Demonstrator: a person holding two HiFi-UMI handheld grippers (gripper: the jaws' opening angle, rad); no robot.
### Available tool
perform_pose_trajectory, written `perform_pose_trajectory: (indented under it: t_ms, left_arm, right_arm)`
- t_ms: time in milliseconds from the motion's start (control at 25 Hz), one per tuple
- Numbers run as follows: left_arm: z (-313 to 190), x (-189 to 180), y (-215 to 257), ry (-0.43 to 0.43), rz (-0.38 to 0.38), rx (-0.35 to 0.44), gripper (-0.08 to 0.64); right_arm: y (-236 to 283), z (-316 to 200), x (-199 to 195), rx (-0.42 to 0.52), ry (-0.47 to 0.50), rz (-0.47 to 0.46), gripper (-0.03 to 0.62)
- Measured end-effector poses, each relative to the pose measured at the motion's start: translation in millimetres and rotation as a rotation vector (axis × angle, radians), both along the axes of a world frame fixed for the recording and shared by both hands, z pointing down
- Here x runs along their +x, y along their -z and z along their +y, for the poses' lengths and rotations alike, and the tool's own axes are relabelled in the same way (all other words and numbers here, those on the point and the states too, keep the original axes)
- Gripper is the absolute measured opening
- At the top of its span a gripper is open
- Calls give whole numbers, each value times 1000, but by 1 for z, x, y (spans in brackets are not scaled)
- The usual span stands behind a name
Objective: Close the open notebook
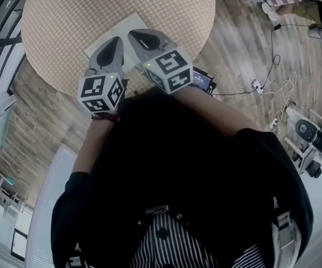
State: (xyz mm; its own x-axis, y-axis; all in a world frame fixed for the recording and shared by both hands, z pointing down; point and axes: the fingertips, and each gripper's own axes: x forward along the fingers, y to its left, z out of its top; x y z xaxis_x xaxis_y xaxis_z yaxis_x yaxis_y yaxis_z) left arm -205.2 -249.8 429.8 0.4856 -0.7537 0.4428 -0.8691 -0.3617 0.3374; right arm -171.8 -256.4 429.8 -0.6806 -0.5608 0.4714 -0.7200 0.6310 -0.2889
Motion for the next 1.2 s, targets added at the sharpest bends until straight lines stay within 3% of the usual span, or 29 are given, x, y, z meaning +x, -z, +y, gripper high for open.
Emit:
perform_pose_trajectory:
  t_ms: [800, 1200]
  left_arm:
    - [-31, 17, -19, -16, 48, -47, 2]
    - [-36, 19, -58, -14, 42, -123, 2]
  right_arm:
    - [-43, -23, 7, -62, -33, -18, 2]
    - [-74, -23, 16, -115, -46, 16, 2]
